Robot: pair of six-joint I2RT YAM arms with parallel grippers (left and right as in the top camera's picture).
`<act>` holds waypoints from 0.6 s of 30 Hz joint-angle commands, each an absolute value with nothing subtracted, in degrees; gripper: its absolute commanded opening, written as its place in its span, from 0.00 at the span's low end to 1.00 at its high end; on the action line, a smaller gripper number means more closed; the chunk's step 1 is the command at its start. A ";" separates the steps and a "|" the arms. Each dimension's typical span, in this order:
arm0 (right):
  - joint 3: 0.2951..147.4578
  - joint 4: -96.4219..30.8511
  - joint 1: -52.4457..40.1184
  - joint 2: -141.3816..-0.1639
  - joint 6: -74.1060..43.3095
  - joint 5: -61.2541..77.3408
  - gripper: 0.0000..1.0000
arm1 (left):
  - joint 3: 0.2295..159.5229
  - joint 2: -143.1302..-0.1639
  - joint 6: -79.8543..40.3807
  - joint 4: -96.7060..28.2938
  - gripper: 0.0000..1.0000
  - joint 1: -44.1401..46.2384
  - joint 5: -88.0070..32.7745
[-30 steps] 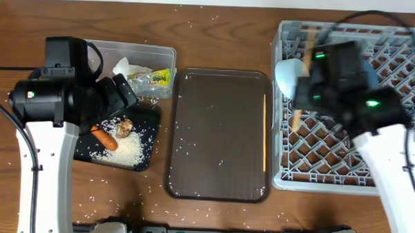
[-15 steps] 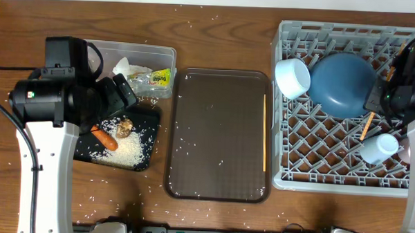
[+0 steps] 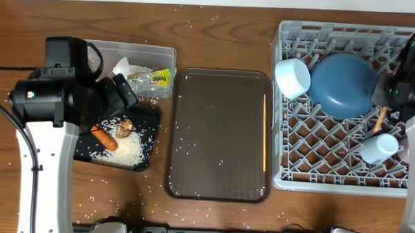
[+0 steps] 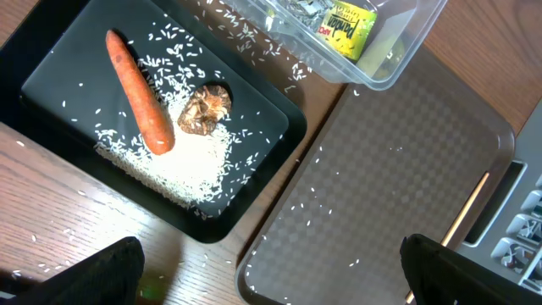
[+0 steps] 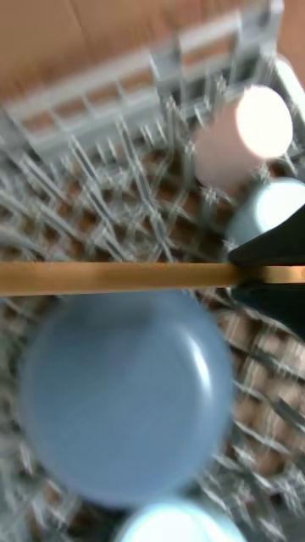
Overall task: Sort waste into correct bins and load items into the dishwasher rack
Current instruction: 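Carry the chopstick to the rack and insert it upright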
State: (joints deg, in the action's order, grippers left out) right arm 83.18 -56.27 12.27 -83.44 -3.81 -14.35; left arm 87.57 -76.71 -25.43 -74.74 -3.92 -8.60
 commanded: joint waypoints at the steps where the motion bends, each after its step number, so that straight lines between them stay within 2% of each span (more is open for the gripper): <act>1: 82.67 -52.34 12.86 -84.01 1.15 -25.71 0.01 | 87.50 -76.47 -24.86 -74.96 0.98 -4.12 -7.88; 6: 82.59 -47.75 15.16 -86.87 3.95 -27.05 0.01 | 87.50 -76.44 -24.86 -74.96 0.98 -4.12 -7.88; 17: 82.59 -49.69 17.17 -94.85 3.92 -31.44 0.02 | 87.50 -76.44 -24.86 -74.96 0.98 -4.12 -7.88; 18: 82.59 -49.71 17.17 -94.96 3.92 -31.29 0.10 | 87.50 -76.44 -24.86 -74.96 0.98 -4.12 -7.86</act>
